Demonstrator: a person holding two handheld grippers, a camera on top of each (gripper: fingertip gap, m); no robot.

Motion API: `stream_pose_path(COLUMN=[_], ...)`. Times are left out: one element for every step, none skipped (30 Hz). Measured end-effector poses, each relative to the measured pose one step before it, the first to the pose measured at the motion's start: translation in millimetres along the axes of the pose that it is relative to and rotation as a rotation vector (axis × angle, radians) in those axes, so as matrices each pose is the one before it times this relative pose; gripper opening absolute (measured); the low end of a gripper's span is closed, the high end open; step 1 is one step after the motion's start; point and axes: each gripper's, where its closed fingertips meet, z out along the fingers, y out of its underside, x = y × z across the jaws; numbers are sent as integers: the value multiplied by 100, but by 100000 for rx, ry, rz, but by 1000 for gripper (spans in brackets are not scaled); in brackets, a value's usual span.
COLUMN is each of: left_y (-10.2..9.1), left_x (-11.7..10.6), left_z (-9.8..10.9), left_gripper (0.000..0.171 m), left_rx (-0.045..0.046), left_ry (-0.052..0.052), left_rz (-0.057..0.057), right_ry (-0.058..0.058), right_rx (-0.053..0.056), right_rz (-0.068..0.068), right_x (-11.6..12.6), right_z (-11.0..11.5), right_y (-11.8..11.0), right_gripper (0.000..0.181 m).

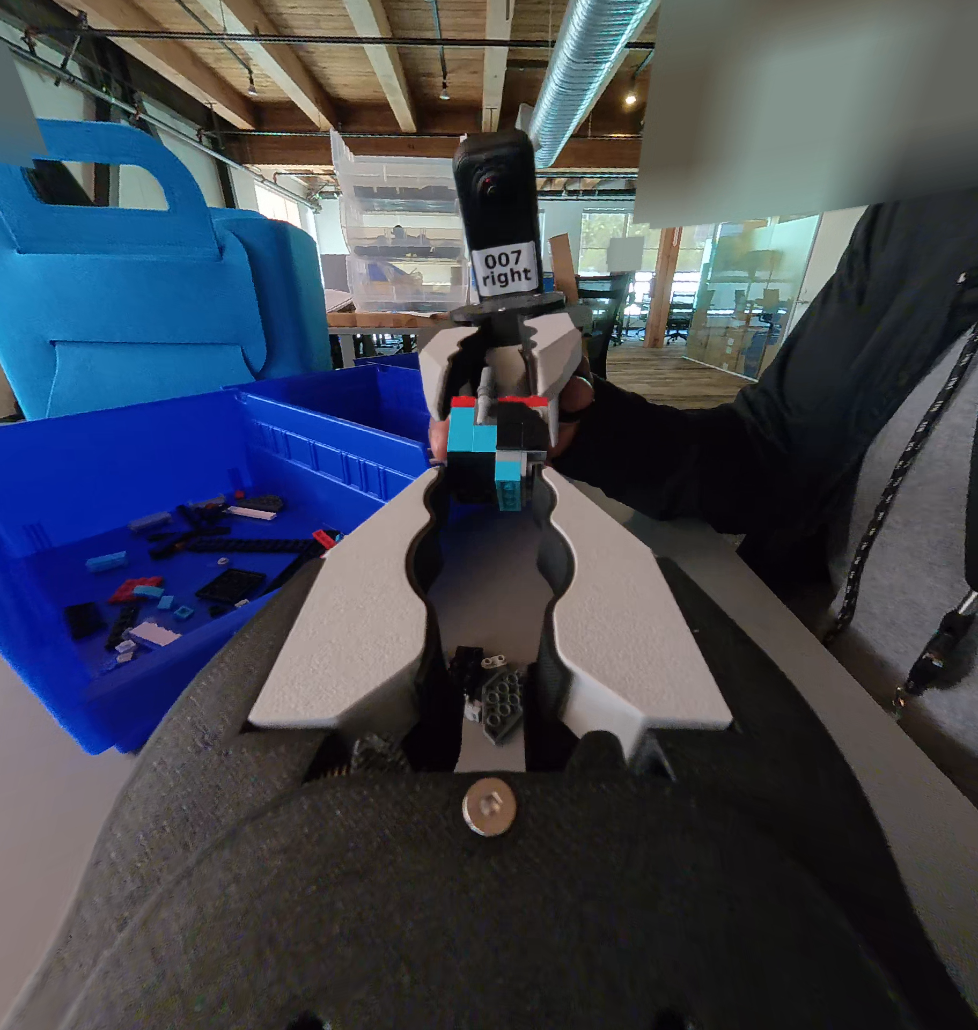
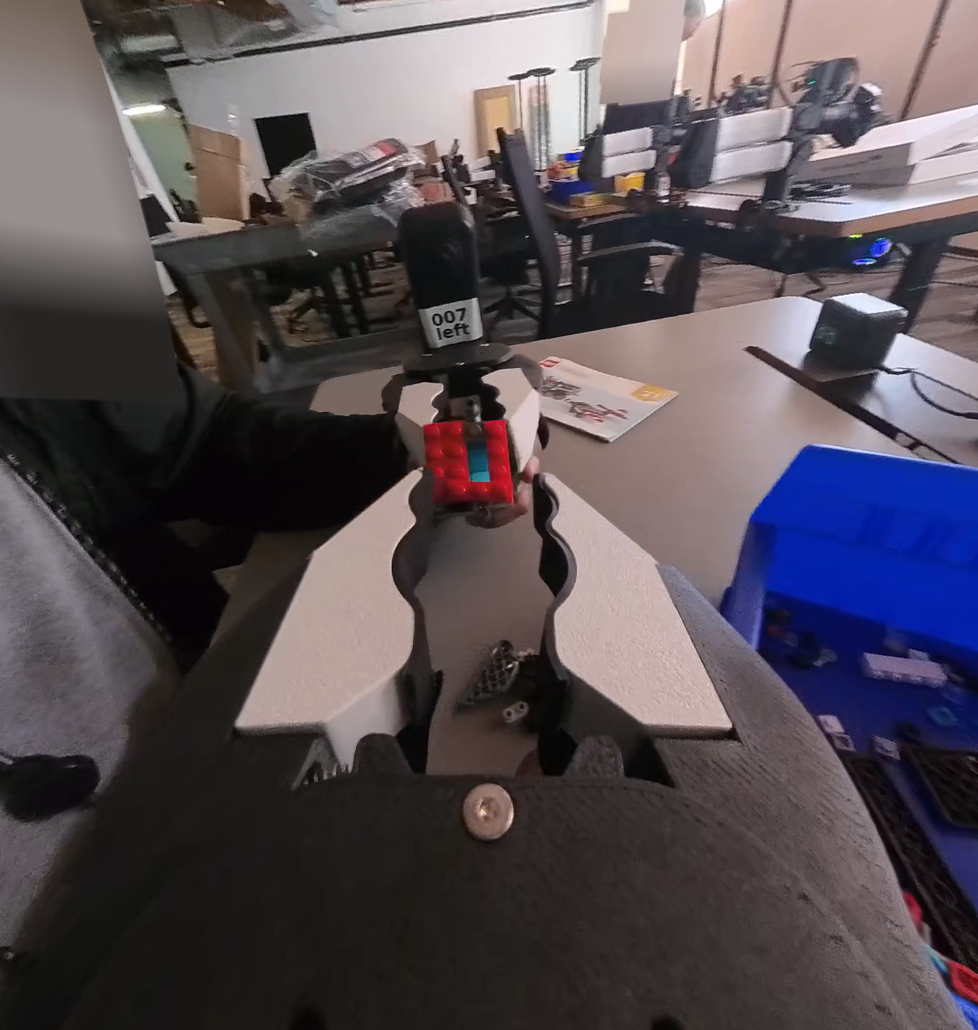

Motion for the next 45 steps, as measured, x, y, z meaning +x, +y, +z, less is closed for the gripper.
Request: stream_pose_path(left_y=[12, 16, -7, -34, -81, -96, -67, -10, -50, -34, -26, -4, 7, -16, -27, -39, -33, -34, -51, -39, -36, -36, -38, -43, -44, -38, -62, -53, -19, 24, 33, 41, 132, 229, 231, 103, -89, -167, -121, -95, -93, -107, -73, -47, -28], left_x=[159, 119, 111, 125, 148, 142, 119, 49, 57, 43, 43, 55, 75, 61, 35, 48, 37, 35, 10, 15, 11, 14, 9, 20, 5, -23, -3, -26, -68, -45, -28, -141, -120, -11, 77, 56, -14, -65, -44, -39, -51, -47, -19, -7, -27], left_z=[54, 42, 31, 16, 3, -7, 3, -7, -12, -6, 5, 7, 7, 10, 1, -12, -1, -5, -15, -8, -24, -4, -8, -12, -7, -16, -27, -24, -31, -20, -14, -10, 28, 85, 115, 91, 11, -23, -37, -28, -26, -31, -30, -15, -29], left_gripper=[28, 28, 28, 28, 28, 29, 29, 29, 29, 29, 28, 28, 28, 29, 28, 28, 28, 28, 28, 28, 28, 28, 28, 28, 28, 28, 28, 28, 28, 29, 29, 29, 30, 30, 30, 30, 30, 30, 30, 30, 31, 31, 31, 31, 30], left_rx=[-181, -151, -4, 167, 478, 502, 242, -85, 248, 222, 43, 31, -50, -30, 107, 184, 151, 146, 191, 185, 218, 167, 179, 273, 292, 312, 402, 411, 261, 187, 288, 314, -214, -799, -860, -114, 820, 1160, 982, 966, 939, 935, 689, 431, 115], left_ry=[681, 468, 396, 630, 788, 767, 590, 123, 222, 206, 311, 334, 328, 270, 155, 263, 184, 88, 55, 101, 24, 51, 61, 82, 60, -71, 93, -26, -77, 424, 1018, 273, 127, 604, 688, 264, -249, -192, 184, 378, 270, 80, 120, 90, -75], left_rz=[388, 457, 425, 238, 159, 147, 244, 368, 331, 118, 2, 13, 148, 222, 191, 34, 90, 129, 39, -10, 35, 31, -4, -40, -68, -174, -313, -407, -930, -2054, -2978, -2967, -2259, -1593, -835, -14, 35, -758, -1374, -1579, -1501, -1003, -634, -415, -82], right_ry=[-1367, -1562, -2117, -1743, -572, -324, -820, -1094, -543, -448, -466, -500, -545, -502, -457, -548, -434, -242, -171, -162, 75, 90, -67, -43, 46, 31, 19, 198, 385, 502, 753, 901, 745, 298, -64, -134, 27, 204, 327, 295, 296, 309, 185, 186, 327], right_rx=[-359, -572, -688, -397, -349, -285, -34, 87, 232, 15, -131, 26, -87, -132, -21, 38, -18, -5, -138, -258, -119, -115, -163, 114, 276, 331, 266, 359, 351, 298, 228, 364, 508, 355, 387, 433, 408, 378, 585, 508, 452, 463, 376, 121, -64], right_rz=[225, 280, 386, 577, 655, 410, 304, 630, 425, 360, 366, 293, 315, 302, 387, 538, 455, 299, 274, 245, 122, 180, 248, 231, 75, -76, -145, -153, -15, -52, -229, -201, -17, -53, -185, -190, -186, -249, -250, -121, -230, -306, -252, -346, -630], right_x=[-242, -263, -335, -274, -74, -15, -112, -137, -64, -28, -35, -48, -51, -50, -33, -39, -23, -3, 1, 5, 40, 44, 28, 19, 33, 3, -2, 30, 70, 93, 134, 176, 151, 69, 1, -28, 1, 26, 32, 23, 28, 38, 6, 6, 2], right_z=[107, 98, 95, 106, 97, 94, 70, 38, 16, 9, 8, 1, 6, 11, 4, 5, 9, 2, 11, 24, 20, 12, 3, 5, 1, 9, 23, 21, 9, 8, 0, -13, 13, 48, 59, 53, 21, 28, 48, 55, 61, 52, 40, 31, 29], right_y=[109, 136, 160, 127, 106, 107, 72, 24, 1, 27, 47, 29, 43, 39, 21, 30, 28, 31, 48, 62, 35, 45, 40, 6, -33, -53, -45, -48, -61, -34, -12, -24, -27, -6, -6, -17, -43, -39, -56, -47, -29, -41, -36, -10, 2], right_gripper=[37, 36, 36, 35, 35, 34, 33, 31, 31, 31, 31, 31, 31, 31, 31, 31, 30, 30, 30, 30, 29, 29, 28, 27, 26, 25, 25, 25, 25, 25, 24, 24, 24, 24, 24, 24, 24, 24, 24, 24, 24, 24, 24, 24, 24])
